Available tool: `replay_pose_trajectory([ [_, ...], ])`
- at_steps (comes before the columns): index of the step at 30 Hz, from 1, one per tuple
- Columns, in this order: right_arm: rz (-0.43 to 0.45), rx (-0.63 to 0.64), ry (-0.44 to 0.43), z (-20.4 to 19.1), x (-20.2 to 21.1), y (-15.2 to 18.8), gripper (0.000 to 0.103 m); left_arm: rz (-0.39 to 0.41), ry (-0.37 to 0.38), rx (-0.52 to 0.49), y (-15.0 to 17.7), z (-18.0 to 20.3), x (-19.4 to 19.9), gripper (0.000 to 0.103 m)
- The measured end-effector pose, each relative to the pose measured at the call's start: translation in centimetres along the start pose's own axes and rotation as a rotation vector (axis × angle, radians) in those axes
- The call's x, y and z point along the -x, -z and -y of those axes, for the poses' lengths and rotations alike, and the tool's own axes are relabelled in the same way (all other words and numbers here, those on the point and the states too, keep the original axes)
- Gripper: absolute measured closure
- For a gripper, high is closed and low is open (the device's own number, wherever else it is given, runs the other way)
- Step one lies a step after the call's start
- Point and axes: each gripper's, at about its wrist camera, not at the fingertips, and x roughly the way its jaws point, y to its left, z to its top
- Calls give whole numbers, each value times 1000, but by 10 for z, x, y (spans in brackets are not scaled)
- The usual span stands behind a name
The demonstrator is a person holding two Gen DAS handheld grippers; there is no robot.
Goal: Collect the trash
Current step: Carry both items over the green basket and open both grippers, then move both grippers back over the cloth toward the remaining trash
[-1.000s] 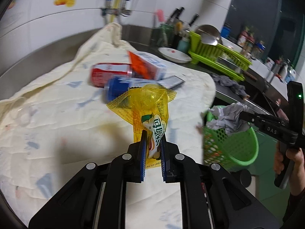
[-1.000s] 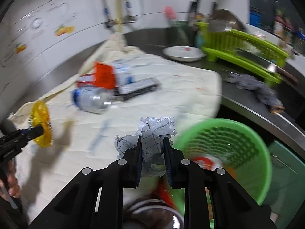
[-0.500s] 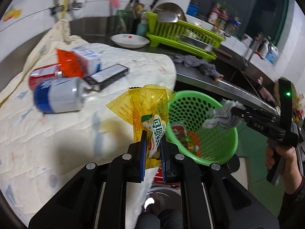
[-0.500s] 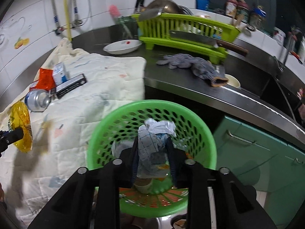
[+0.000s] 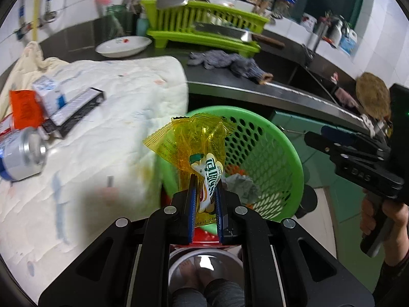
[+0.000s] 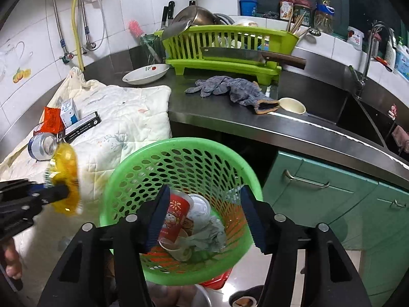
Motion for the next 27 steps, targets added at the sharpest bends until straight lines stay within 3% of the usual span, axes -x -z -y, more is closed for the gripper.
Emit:
replay_pose_trajectory([
  [7, 8, -30, 11, 22, 10, 12, 41, -54, 33, -29, -8, 30, -42, 89],
  [10, 8, -40, 21, 30, 12, 16, 40, -74, 45, -47, -11, 41, -56, 83],
  [14, 5, -69, 24, 42, 13, 22, 40, -79, 70, -43, -14, 50, -65, 53],
  [15, 3, -77, 23, 44, 12, 23, 40, -74, 75, -43, -14, 52, -66, 51],
  [18, -3, -93, 18, 47, 12, 25, 40, -72, 97, -46, -12, 55, -64, 51],
  [27, -1, -76, -5, 31, 13, 25, 37, -44, 73, -10, -7, 31, -40, 50],
])
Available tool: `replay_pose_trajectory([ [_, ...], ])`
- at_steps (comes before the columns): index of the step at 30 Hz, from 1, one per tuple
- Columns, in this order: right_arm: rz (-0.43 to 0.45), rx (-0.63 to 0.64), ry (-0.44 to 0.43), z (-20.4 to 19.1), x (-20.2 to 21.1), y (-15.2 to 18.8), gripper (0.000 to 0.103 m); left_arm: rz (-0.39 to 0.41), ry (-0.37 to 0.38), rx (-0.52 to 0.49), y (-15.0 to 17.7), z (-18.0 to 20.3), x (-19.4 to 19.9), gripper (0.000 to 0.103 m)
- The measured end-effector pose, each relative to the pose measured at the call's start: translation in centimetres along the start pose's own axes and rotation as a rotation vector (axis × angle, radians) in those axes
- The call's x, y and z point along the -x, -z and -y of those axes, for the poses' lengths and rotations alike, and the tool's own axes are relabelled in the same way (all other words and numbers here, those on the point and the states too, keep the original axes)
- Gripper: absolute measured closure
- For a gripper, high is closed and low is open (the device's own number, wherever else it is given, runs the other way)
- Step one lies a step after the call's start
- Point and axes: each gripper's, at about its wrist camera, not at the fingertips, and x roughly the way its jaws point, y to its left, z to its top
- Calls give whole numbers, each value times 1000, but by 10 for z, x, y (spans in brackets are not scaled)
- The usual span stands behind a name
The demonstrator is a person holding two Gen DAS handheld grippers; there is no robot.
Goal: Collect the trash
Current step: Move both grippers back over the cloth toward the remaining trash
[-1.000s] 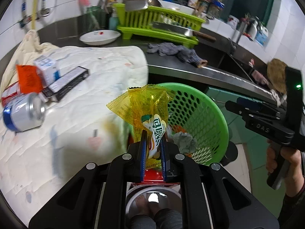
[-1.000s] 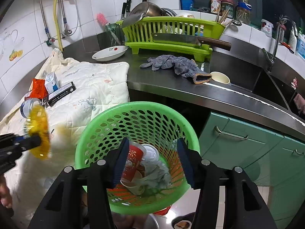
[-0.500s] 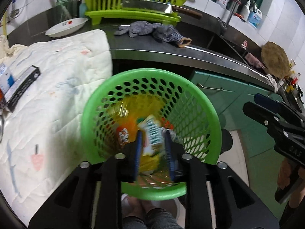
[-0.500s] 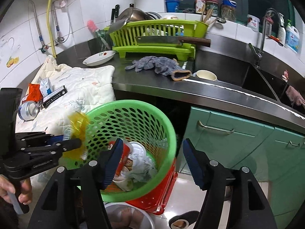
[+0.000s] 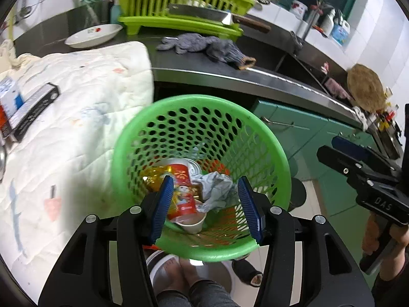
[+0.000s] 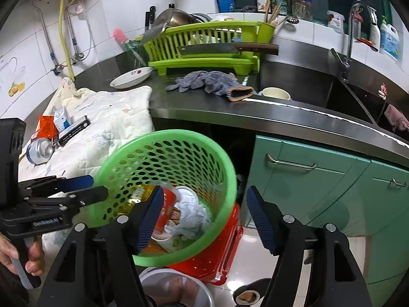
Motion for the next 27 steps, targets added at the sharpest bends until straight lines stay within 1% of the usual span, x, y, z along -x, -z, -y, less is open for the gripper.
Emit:
replay_pose_trajectory([
  [11, -1, 61, -66, -50, -1, -4, 35, 91, -86, 71, 16, -52, 64, 50],
  [18, -9, 119, -123, -94, -8, -9, 33, 139, -188, 152, 35, -104, 105, 50],
  [27, -18, 198, -198, -151, -22, -19, 32, 175, -327, 301, 66, -185, 153, 50],
])
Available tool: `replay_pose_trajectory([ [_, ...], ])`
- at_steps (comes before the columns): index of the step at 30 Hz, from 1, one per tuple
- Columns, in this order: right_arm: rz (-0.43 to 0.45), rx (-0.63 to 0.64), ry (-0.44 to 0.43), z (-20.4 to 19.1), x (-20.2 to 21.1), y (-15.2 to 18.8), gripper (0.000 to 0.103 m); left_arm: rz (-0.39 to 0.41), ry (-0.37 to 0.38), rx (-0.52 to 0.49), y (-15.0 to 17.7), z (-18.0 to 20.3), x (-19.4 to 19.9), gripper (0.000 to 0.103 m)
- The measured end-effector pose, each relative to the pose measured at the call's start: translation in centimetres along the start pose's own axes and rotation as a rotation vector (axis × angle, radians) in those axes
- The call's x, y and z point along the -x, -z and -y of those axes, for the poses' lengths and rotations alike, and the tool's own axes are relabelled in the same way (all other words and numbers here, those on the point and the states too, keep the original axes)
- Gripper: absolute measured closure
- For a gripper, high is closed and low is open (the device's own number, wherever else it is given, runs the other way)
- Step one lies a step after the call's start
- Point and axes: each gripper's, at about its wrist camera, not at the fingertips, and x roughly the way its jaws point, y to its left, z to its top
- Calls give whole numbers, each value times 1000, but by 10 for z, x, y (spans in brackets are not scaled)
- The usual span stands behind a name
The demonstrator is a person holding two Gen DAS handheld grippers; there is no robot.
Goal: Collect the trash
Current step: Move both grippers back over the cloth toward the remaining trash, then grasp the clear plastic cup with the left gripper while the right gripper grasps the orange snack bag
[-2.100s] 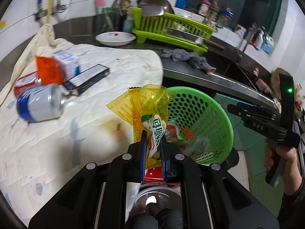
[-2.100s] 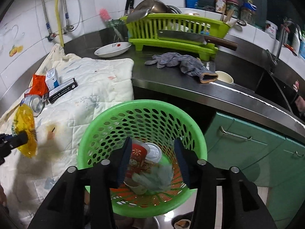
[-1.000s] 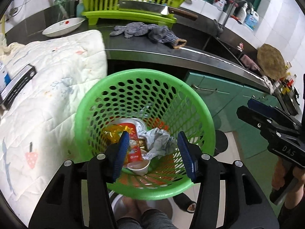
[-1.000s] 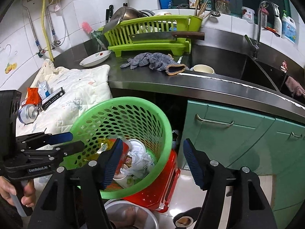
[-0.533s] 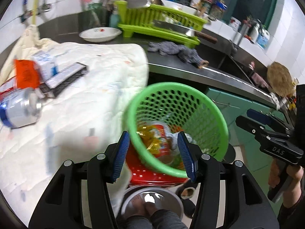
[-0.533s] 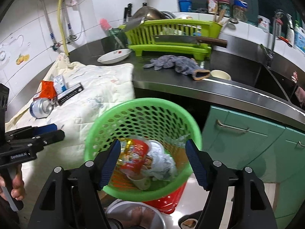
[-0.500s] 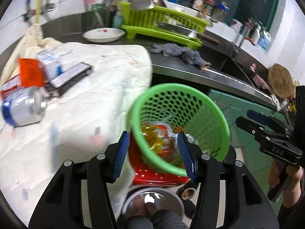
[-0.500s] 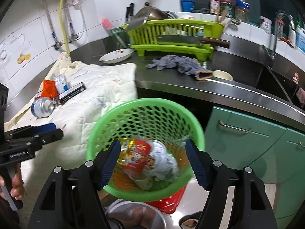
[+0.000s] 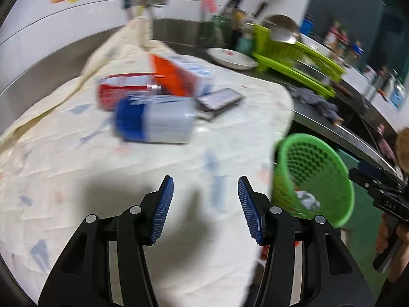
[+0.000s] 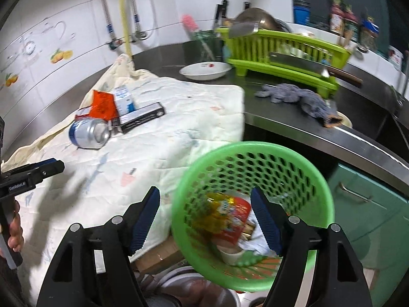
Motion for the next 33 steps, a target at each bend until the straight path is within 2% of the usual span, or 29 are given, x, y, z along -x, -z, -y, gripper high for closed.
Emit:
replay_pose_trajectory([
  [16, -14, 121, -91, -72, -29, -34, 32, 91, -343, 179, -10, -149, 42, 50],
  [17, -15, 128, -97, -76, -31, -37, 32, 96, -359, 187, -11, -156, 44, 47],
  [18, -17, 134, -103, -80, -33, -38, 32, 102, -381, 197, -12, -163, 46, 39],
  [19, -18, 138, -107, -84, -34, -40, 31, 113, -417, 208, -13, -172, 50, 36],
  [21, -22, 152, -117, -92, -39, -43, 31, 132, -456, 211, -15, -185, 56, 36],
  [24, -31, 175, -133, -104, -47, -47, 31, 136, -524, 209, -18, -210, 58, 30],
  [28, -43, 202, -156, -118, -59, -53, 31, 122, -535, 231, -20, -234, 53, 25],
  [33, -57, 228, -176, -131, -72, -59, 28, 95, -512, 222, -18, -252, 39, 25],
])
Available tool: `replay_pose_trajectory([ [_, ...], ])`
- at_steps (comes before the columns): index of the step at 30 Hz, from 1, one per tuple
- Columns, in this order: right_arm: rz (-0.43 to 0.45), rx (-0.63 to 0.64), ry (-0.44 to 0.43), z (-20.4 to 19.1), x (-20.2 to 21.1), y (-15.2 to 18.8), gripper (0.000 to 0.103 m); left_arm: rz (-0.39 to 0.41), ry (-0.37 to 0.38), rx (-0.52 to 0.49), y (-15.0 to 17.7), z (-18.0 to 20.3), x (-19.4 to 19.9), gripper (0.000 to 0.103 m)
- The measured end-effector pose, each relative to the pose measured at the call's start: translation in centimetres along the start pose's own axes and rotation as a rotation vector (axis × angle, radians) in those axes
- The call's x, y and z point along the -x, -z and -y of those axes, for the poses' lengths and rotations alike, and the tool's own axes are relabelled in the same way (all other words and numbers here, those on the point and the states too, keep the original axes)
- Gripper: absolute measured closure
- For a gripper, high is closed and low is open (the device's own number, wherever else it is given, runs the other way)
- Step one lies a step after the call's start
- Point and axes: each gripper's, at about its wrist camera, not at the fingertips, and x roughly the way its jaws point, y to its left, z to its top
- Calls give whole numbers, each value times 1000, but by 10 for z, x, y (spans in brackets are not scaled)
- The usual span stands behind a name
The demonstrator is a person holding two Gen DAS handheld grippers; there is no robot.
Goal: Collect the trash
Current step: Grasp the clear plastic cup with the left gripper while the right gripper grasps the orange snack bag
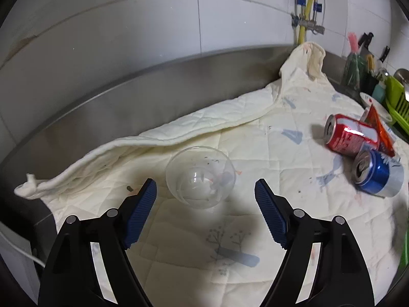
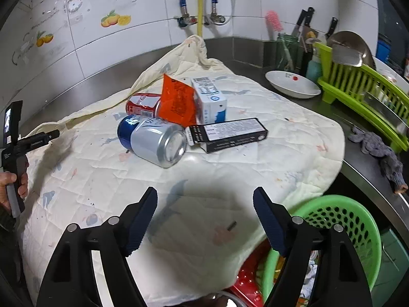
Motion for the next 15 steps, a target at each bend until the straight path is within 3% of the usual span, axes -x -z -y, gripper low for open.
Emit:
replay_pose_trajectory([
  [12, -29, 60, -21, -12, -31, -21, 28, -26, 27, -3, -1, 0, -34, 25],
  [15, -38, 80, -22, -15, -37, -24, 28, -20, 30, -3, -1, -1, -36, 29],
])
